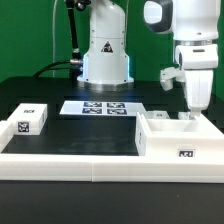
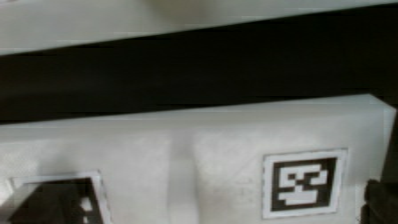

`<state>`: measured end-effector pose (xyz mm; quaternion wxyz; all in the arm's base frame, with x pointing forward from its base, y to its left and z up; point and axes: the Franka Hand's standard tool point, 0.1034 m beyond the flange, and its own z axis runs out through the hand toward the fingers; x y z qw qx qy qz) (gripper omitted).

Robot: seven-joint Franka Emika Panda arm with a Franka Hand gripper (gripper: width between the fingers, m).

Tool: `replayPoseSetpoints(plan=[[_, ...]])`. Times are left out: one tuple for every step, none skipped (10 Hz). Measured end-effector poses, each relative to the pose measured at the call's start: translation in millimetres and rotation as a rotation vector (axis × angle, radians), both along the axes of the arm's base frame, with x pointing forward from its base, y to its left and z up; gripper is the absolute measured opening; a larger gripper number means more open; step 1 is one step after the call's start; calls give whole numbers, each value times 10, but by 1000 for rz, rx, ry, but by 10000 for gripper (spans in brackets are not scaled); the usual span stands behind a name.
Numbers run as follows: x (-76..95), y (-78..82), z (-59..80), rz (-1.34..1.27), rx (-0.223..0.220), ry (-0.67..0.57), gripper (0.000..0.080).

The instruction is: Assemble cabinet

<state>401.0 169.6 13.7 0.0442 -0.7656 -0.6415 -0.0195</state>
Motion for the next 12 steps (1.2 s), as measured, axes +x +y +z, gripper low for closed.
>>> replayPoseSetpoints(plan=[[-1,0,-2,0,0,0,700],[-11,-1,-14,0,0,3,553],[-23,-2,-29,0,0,7,553],[-26,0,-35,0,1,7,369],[-26,6,-38,0,3,4,369],[-27,4,-41,-1,3,4,180],[-12,6,-29,-1,4,-1,68],[-11,5,-28,-1,4,-1,68],[-11,5,-28,-2,4,-1,69],[-10,5,-28,-2,5,-1,69],[-10,5,-28,-2,5,-1,69],[-10,5,-28,-2,5,-1,69]])
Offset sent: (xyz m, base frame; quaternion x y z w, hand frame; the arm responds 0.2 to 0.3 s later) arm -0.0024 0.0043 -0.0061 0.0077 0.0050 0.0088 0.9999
